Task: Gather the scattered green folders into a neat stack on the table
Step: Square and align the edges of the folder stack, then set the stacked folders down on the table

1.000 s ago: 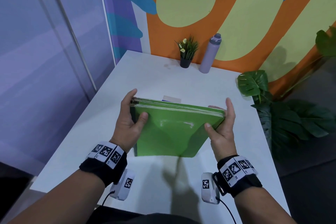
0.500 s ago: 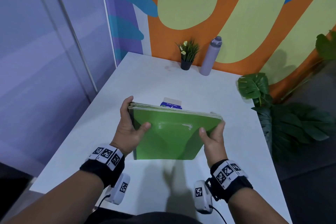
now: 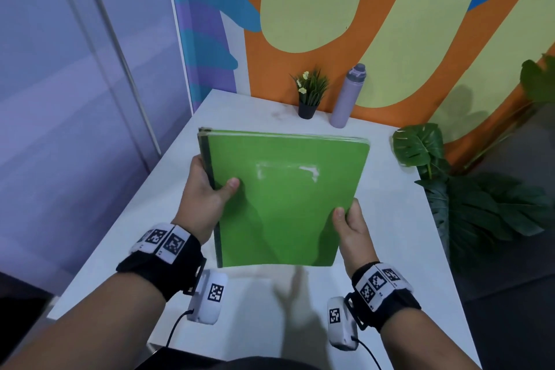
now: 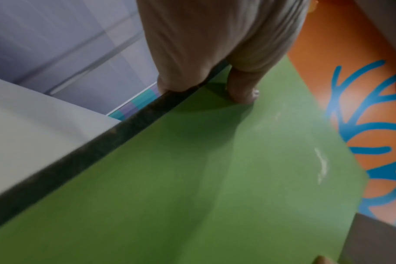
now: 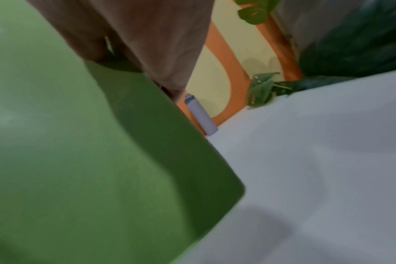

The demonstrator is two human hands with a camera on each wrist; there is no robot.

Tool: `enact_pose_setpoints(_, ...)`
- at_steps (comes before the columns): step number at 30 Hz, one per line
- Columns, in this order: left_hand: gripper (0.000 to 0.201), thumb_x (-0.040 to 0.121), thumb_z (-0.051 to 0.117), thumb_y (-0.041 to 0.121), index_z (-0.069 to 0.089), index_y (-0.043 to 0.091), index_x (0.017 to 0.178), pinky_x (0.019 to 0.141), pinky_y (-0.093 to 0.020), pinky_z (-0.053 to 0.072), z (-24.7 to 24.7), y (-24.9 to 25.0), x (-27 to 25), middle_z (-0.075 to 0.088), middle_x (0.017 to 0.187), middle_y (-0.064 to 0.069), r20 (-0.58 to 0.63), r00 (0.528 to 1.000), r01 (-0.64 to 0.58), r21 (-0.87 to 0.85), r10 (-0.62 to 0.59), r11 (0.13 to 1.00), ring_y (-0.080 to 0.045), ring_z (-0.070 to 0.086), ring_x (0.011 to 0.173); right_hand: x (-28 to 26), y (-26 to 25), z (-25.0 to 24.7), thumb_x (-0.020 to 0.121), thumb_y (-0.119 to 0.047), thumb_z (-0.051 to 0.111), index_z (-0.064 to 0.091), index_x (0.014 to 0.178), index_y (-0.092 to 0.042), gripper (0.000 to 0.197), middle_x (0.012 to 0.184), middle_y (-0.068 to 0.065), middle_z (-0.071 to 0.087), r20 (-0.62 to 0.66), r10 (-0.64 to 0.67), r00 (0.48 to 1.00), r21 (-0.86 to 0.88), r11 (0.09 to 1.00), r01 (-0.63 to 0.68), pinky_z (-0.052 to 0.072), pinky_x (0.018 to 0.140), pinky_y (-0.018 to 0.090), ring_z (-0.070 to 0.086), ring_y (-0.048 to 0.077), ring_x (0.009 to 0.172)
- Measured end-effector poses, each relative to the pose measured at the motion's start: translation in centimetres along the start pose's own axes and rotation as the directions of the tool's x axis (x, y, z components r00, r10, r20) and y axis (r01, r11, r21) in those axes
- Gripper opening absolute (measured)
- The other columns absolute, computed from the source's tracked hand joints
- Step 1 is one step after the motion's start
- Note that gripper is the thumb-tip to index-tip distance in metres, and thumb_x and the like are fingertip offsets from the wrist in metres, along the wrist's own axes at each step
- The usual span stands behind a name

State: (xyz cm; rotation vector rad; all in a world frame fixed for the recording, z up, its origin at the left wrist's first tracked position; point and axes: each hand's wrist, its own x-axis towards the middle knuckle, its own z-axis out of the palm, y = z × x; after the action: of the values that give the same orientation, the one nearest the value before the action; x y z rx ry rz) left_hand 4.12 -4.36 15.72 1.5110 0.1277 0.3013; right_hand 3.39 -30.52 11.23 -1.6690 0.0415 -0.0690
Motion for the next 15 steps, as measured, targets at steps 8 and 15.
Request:
enact_pose_setpoints(8,0.062,0.079,0.064,0.059,0.044,0.028,0.128,0.095,-0.044,0.054,-0.3,-3.2,-2.6,0.065,0.122,0.006,0.176,0.966,0.162,0.167,-0.191,0.973,-0.014,0.065,0.109,1.4,-3.1,-0.1,0.098,-0.008,0.045,0.033,0.07,-0.016,0.031,0.056,-0.015,0.034,-0.268,0.001,0.964,0.071,0.997,0.019,0.027,0.058,0.027,0.031,0.005,0.051)
enact_pose_setpoints(15,0.015,0.094,0.059,0.024,0.048,0.035,0.095,0.078,-0.041,0.05,0.7,-4.1,-4.5,0.066,0.096,-0.011,0.006,0.999,0.044,0.265,-0.048,0.963,-0.023,0.062,0.087,2.0,-3.7,0.3,0.098,-0.012,0.043,0.03,0.068,-0.018,0.034,0.063,-0.004,0.026,-0.302,0.09,0.949,0.024,0.996,-0.086,0.025,0.057,0.029,0.026,0.016,0.057)
